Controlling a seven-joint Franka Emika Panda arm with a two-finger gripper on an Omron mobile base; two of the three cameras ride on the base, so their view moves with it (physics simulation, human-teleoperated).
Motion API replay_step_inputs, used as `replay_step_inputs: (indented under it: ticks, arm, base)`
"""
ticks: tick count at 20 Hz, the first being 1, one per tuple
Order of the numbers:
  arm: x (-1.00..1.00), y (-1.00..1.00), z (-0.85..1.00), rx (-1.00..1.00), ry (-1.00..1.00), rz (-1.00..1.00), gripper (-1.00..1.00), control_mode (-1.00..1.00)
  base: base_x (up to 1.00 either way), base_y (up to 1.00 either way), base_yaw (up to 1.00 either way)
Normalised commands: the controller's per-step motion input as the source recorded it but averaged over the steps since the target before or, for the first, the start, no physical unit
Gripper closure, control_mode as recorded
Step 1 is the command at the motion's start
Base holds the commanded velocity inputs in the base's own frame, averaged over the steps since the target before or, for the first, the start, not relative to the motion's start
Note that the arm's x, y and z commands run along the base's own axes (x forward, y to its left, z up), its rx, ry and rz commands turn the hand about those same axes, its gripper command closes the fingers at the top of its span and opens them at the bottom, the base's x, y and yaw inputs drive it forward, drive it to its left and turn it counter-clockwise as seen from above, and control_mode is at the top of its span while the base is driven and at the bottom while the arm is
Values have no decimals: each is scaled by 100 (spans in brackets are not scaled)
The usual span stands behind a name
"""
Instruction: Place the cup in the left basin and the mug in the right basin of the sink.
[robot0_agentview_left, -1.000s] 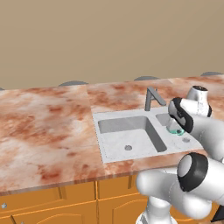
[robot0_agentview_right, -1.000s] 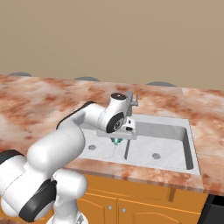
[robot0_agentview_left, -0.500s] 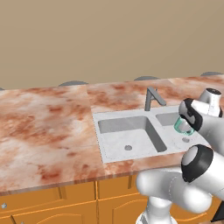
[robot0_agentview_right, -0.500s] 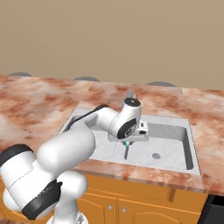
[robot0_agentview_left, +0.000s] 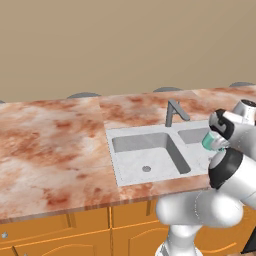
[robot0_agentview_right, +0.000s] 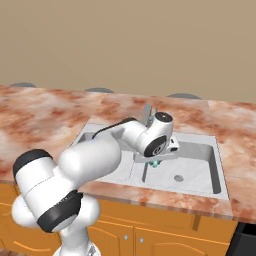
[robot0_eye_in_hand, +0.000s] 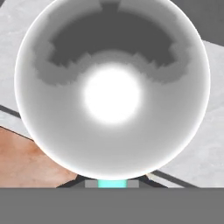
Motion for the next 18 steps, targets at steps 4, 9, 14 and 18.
replay_step_inputs:
  ticks: [4,9,14,18]
  arm:
    - [23,-23,-3,0,1,10,100,-100]
    - [14,-22,-6,-3,0,5,100,-100]
    - [20,-19,-14,-7,4,1,100,-100]
    - [14,-12,-18,-9,2,0,100,-100]
  base:
    - [0,0,0]
    - [0,0,0]
    - [0,0,0]
    - [0,0,0]
